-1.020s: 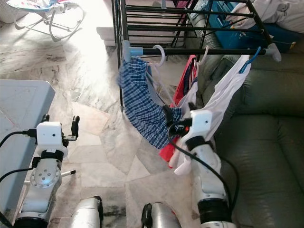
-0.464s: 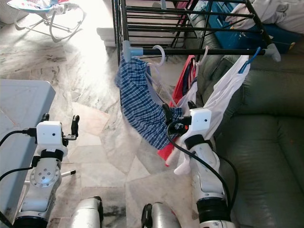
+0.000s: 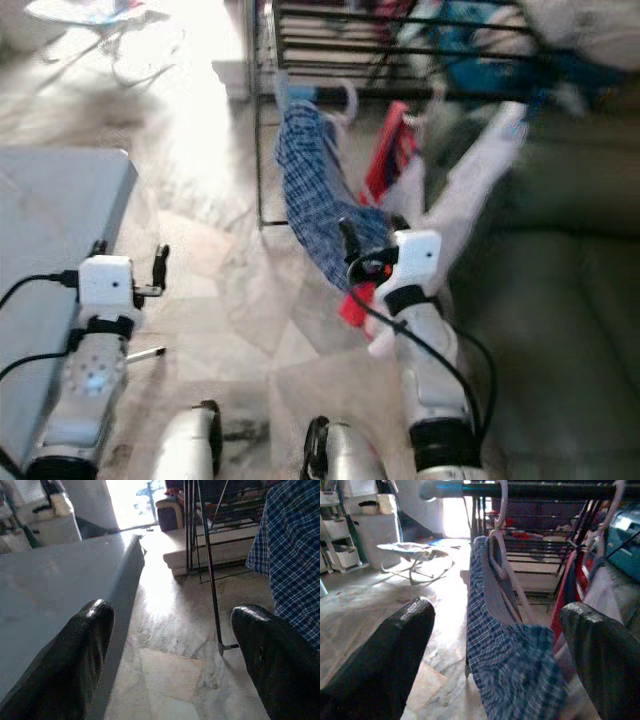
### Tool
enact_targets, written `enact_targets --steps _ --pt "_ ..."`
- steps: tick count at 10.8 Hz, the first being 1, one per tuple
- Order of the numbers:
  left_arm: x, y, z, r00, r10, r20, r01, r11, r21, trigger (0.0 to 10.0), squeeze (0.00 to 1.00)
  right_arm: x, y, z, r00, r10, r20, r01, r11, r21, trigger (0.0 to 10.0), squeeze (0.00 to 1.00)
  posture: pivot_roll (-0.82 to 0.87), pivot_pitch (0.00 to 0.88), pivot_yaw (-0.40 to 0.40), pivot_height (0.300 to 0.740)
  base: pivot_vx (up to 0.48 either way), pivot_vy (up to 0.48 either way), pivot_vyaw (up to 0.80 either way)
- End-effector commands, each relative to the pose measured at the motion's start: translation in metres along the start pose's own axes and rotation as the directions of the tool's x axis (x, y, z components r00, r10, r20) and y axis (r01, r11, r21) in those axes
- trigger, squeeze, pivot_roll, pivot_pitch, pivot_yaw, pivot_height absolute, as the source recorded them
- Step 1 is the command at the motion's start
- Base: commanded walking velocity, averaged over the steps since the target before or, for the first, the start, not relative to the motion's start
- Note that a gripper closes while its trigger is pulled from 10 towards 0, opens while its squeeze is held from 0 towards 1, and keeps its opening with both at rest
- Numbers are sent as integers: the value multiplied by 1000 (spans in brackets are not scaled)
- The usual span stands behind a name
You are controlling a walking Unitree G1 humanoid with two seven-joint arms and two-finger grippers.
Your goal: Hang hanger
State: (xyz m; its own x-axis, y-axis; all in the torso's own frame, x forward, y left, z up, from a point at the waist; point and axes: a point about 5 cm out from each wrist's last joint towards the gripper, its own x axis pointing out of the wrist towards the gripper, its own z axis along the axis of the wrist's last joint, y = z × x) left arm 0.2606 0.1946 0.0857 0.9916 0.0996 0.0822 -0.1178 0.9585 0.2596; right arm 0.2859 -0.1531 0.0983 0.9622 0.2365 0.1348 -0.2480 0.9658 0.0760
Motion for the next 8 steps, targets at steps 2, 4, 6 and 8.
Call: enact_targets --steps 2,4,6,8 --pt "-2 -2 -1 1000 -1 -6 1 1000 6 10000 0 0 -5 4 1000 -23 8 23 1000 -15 10000 1000 105 110 -69 740 -148 0 0" --pt "-1 -3 1 1000 -20 11 20 1000 -6 10000 0 0 -5 4 1000 -28 6 28 999 -18 10000 1000 105 110 -66 740 0 0 0" --pt "-1 -3 2 999 -39 18 39 999 -5 10000 0 0 -6 4 999 -37 7 37 998 -47 10000 878 103 108 -63 740 0 -313 0" --pt "-1 -4 1 999 -39 17 39 999 0 10000 0 -3 -9 2 999 -54 -6 54 997 -64 10000 0 100 110 -64 740 0 -358 0"
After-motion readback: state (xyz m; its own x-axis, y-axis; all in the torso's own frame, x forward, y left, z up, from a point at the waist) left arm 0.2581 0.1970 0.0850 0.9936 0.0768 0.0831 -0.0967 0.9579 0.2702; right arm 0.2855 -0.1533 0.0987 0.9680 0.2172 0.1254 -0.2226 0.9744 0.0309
